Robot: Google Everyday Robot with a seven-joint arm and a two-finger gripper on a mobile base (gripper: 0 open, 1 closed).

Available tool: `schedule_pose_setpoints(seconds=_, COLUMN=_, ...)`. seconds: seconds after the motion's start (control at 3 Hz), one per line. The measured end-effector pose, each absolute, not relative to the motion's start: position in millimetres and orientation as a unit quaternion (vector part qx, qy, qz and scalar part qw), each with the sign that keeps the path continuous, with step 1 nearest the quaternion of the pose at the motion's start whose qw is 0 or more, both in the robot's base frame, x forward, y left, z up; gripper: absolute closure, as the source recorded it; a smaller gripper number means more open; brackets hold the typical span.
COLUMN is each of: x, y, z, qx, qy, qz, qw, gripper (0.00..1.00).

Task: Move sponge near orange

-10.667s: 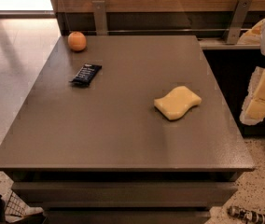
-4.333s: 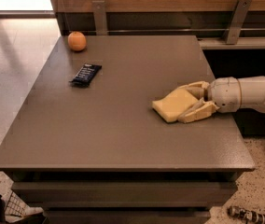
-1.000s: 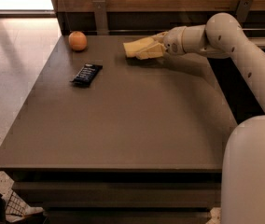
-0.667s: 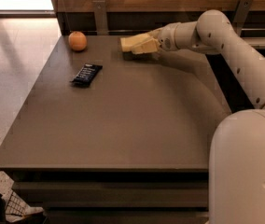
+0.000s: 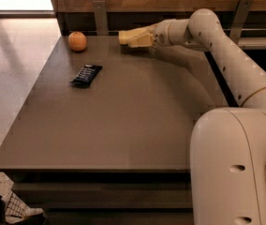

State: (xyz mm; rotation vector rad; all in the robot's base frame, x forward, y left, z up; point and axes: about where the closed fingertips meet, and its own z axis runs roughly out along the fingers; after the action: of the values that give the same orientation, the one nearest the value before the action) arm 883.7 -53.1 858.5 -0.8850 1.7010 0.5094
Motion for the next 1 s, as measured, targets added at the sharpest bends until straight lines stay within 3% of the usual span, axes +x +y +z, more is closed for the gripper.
schedule_pose_setpoints(seconds=0.67, x=896, y=-14, z=827, qx=-0.391, qy=0.720, qz=0.263, qw=0.509, gripper=1.00)
schedule_pose_setpoints(seconds=1.0, x=896, y=-11, z=826, qx=-0.393, qy=0.719, qz=0.265, qw=0.508, gripper=0.84)
